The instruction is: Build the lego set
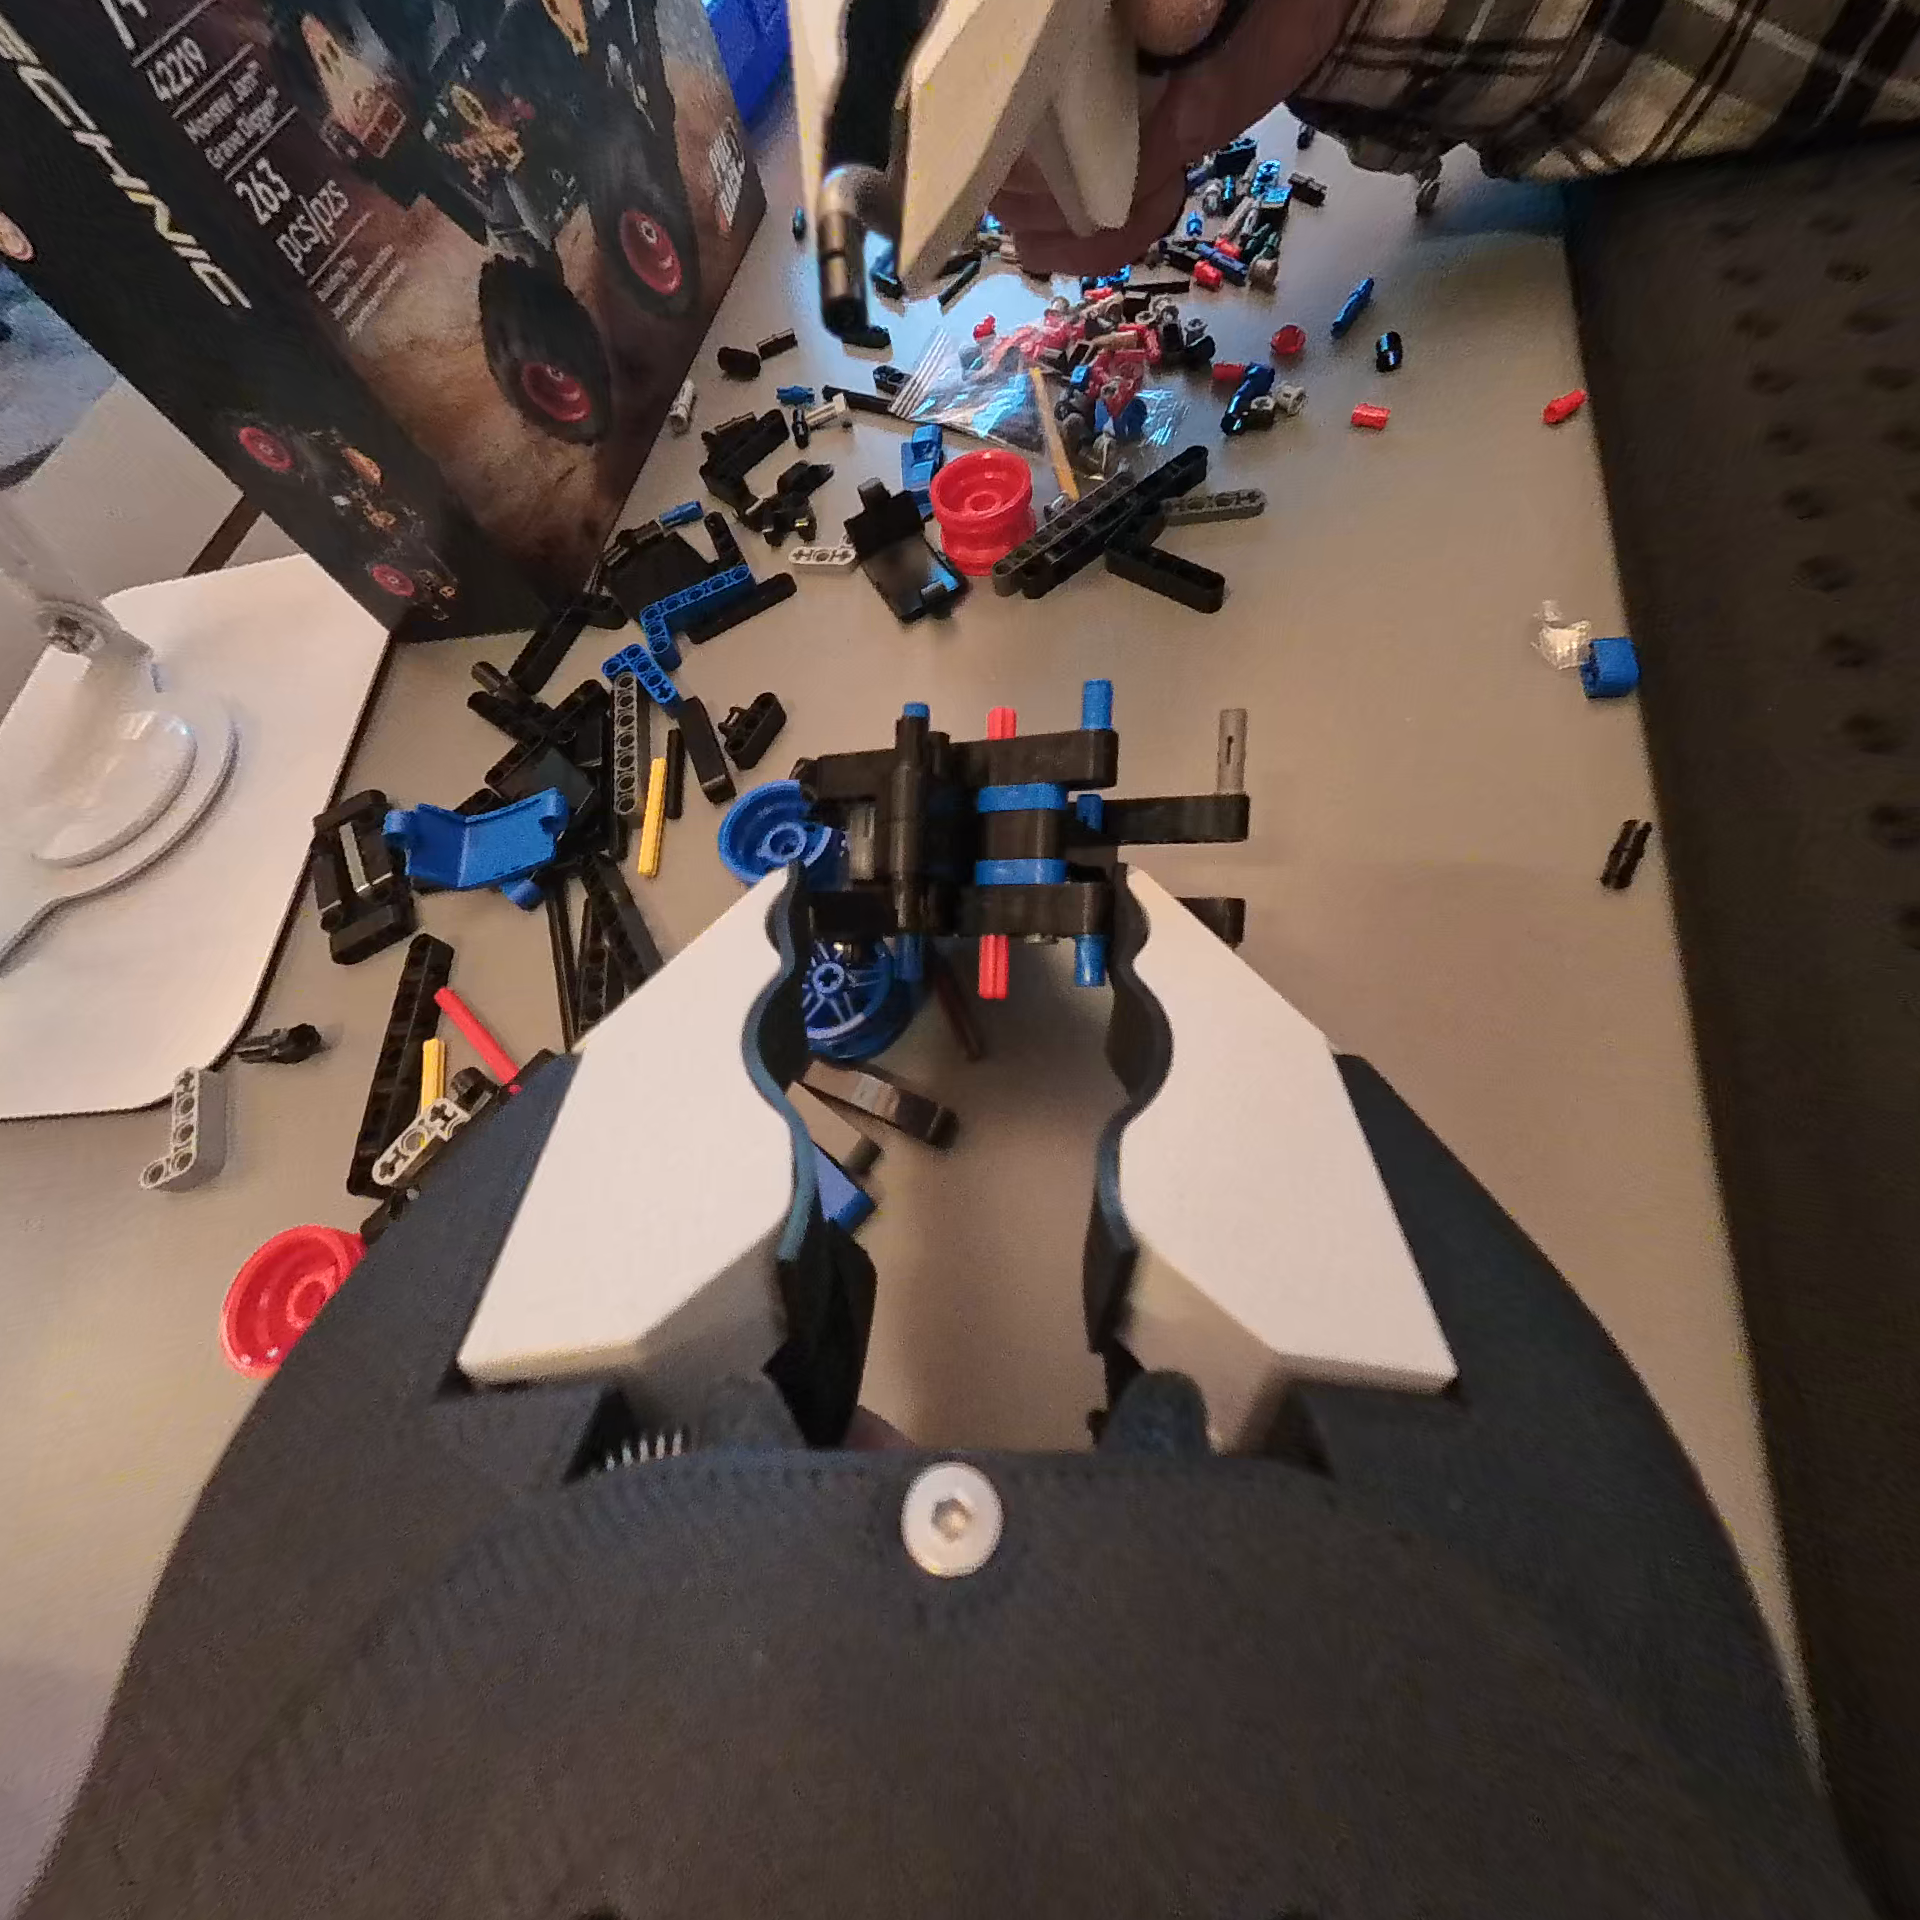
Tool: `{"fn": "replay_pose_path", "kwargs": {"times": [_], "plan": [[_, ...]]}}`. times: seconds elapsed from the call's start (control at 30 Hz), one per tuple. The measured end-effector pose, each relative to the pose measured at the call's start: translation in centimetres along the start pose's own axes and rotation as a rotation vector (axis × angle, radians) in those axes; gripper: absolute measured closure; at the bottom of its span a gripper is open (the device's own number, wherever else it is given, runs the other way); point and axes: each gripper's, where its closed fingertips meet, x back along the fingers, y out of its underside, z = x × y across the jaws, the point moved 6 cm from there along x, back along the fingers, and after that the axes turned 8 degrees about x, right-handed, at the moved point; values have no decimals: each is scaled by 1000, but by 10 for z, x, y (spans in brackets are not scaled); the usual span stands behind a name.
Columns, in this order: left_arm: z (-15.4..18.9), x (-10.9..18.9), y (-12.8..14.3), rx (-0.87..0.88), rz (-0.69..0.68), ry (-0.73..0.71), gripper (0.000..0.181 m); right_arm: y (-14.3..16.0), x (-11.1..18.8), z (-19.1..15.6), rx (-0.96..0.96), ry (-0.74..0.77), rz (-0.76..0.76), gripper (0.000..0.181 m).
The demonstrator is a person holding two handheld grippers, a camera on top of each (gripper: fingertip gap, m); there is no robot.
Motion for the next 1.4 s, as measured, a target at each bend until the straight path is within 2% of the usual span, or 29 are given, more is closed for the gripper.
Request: {"fn": "replay_pose_path", "kwargs": {"times": [0.47,0.8,1.4], "plan": [[-5,0,-1,69,-1,-26,126,9,-19,-19,123,-47,-82,174],[-9,-3,-1,179,68,-11,127,14,-38,-34,239,-42,-115,174],[-11,-5,0,169,106,-3,127,17,-50,-36,270,-18,-108,175]]}}
